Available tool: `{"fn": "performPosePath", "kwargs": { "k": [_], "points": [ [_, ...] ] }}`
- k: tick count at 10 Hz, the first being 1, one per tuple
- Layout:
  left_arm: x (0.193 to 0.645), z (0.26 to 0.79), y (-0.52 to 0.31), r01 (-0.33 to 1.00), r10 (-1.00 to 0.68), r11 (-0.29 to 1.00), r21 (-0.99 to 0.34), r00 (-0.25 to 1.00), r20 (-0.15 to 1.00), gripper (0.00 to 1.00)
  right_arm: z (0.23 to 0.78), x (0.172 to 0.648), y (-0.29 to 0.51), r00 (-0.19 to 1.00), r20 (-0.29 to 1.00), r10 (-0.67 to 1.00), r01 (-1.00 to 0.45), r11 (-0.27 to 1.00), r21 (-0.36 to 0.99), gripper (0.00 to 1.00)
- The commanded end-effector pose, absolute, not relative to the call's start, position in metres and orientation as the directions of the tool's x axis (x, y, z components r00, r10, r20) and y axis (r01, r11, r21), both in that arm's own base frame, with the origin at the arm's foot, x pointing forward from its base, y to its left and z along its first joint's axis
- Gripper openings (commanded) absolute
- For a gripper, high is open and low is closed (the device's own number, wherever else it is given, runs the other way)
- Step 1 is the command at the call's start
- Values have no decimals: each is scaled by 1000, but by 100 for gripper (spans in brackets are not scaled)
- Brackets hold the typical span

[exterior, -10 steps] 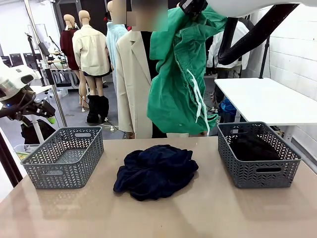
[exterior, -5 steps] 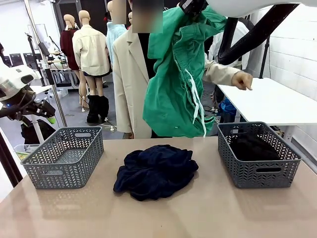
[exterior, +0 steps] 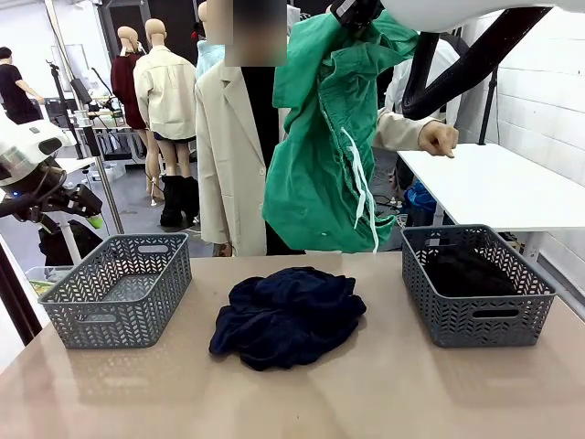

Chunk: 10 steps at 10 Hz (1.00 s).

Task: Sort the tops and bottoms.
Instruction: Sort the clothes according to human instructions.

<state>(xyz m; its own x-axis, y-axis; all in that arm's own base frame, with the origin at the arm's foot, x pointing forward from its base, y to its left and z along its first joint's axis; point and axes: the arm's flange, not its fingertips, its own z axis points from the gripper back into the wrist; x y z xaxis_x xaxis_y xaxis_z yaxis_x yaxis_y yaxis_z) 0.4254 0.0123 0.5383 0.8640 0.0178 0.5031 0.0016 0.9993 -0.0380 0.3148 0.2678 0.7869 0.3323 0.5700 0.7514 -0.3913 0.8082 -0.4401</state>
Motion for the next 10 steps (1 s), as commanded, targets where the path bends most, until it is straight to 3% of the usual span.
{"fn": "performPosePath", "kwargs": {
  "k": [1, 10],
  "points": [
    [425, 540, 10, -17, 31, 999, -34, 868, 495, 97, 789, 315, 267, 329, 753, 570, -386, 809, -444, 0],
    [425, 540, 10, -17, 31, 999, -34, 868, 495, 97, 787, 315, 268, 332, 751, 570, -391, 808, -440, 0]
  ]
}}
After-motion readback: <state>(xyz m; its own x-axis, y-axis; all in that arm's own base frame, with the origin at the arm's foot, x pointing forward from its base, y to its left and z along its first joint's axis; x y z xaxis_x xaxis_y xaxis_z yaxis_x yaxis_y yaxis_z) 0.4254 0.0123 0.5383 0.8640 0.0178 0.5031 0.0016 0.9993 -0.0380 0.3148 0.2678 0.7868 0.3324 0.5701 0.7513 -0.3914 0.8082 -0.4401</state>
